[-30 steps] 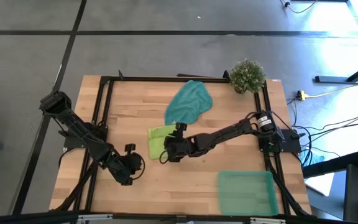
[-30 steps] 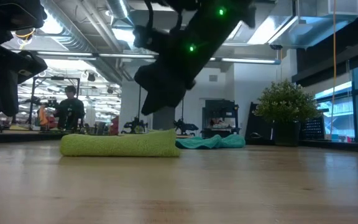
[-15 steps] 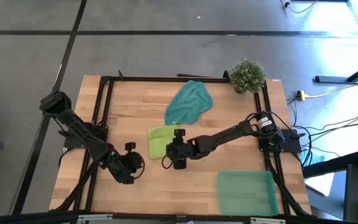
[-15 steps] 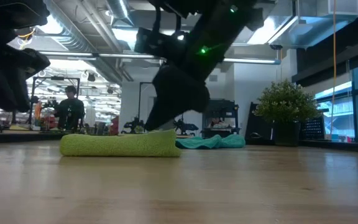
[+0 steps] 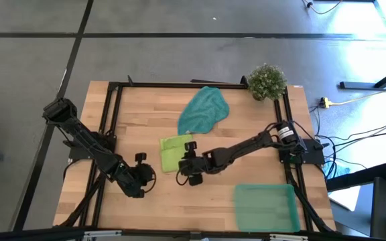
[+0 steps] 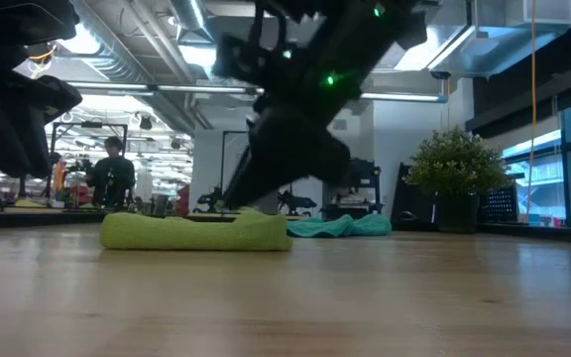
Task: Roll microfiber towels into tight, uniform cylinder then place into a basket
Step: Roll the green microfiber cloth
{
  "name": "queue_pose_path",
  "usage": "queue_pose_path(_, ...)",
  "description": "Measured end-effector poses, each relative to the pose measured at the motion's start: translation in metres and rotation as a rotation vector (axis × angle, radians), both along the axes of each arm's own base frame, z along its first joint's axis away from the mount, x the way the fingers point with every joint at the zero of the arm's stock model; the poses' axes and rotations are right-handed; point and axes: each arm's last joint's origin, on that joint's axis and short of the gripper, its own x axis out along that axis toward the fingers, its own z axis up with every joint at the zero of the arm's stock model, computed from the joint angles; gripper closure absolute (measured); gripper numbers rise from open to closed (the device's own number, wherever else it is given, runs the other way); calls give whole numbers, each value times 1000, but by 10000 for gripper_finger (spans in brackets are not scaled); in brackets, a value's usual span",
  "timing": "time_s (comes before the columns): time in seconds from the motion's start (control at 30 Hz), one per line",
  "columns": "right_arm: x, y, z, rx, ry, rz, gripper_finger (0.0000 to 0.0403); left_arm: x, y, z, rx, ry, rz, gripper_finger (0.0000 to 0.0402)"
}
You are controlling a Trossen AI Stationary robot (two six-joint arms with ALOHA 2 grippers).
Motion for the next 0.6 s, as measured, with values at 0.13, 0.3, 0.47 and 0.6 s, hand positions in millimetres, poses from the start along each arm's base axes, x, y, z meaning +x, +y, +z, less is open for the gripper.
queue_pose_path(0.13,2,6,5,37,3,49,260,0,0,0,0,0,0,312)
queue_pose_path(0.3,-1,6,-4,78,32,82,260,0,0,0,4,0,-4,312)
queue_pose_path(0.47,-5,-4,-16,82,46,38,260,0,0,0,3,-2,-5,312)
queue_pose_path(0.6,-11,-8,-26,62,78,36,260,1,-1,1,-5,-12,-5,312)
